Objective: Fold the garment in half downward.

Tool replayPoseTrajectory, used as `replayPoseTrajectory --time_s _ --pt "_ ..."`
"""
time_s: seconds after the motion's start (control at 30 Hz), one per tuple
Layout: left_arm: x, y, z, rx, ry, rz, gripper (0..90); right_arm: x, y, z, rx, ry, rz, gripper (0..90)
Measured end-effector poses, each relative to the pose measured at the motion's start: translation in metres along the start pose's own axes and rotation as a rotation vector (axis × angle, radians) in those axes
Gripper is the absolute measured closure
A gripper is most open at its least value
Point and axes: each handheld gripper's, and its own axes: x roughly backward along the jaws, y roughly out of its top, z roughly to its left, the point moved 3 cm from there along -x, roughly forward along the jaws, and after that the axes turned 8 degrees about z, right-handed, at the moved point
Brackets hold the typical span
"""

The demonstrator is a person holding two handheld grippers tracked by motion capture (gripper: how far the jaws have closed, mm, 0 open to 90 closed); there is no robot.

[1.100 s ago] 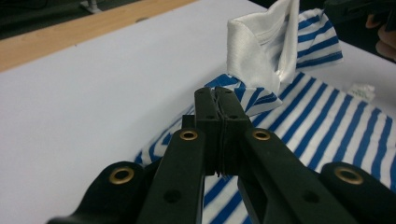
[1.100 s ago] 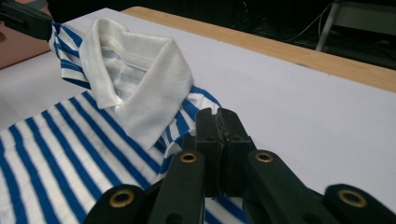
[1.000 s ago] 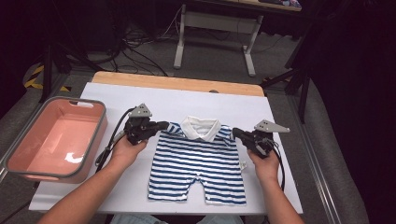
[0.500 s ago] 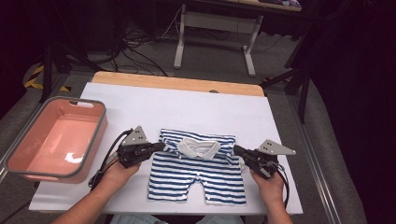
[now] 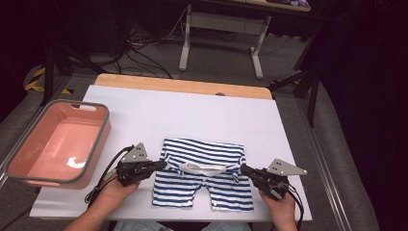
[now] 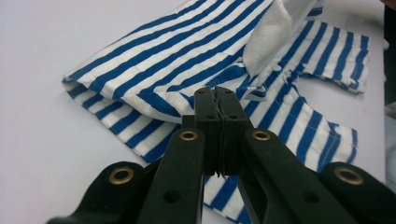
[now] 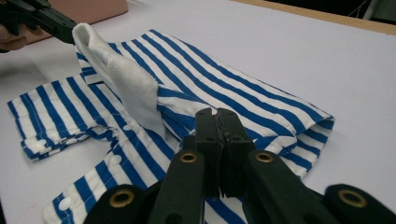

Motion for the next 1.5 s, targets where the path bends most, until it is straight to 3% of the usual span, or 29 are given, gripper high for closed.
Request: replayPoseTrajectory --time_s 0.2,0.43,0.6,0.73,0.87,1.03,1.17,1.27,1.5 --pt "0.000 -0.006 -0.011 -0.026 -0.005 0.032 89.2 0.006 -0.009 0.005 -0.006 0.012 0.008 88.5" --pt "-0.001 -0.013 -0.014 -0.015 -0.045 0.058 88.9 0.008 -0.019 0.007 -0.032 0.041 0.018 88.1" --pt "0.002 -0.018 -0.017 -0.020 -0.062 0.076 86.9 0.011 -0.021 0.010 -0.017 0.050 0.036 86.1" --pt "0.012 -0.017 -0.014 0.007 -0.080 0.016 78.5 0.019 -0.023 0.012 0.010 0.044 0.062 69.9" --pt "0.018 -0.008 -0.009 0.030 -0.079 -0.052 71.6 0.025 -0.013 0.019 0.057 -0.002 0.047 67.8" --pt "0.004 0.004 -0.004 0.046 -0.085 -0.029 72.7 0.023 0.009 0.026 0.068 0.029 0.018 73.3" --pt "-0.017 0.008 -0.003 0.049 -0.113 0.043 78.7 0.002 0.011 0.030 0.071 0.066 0.099 76.5" --pt "-0.029 0.006 -0.006 0.033 -0.118 0.107 81.1 -0.016 0.002 0.032 0.091 0.080 0.189 77.1" --pt "-0.042 -0.007 -0.013 0.007 -0.134 0.204 83.5 -0.026 -0.024 0.029 0.132 0.091 0.338 76.5"
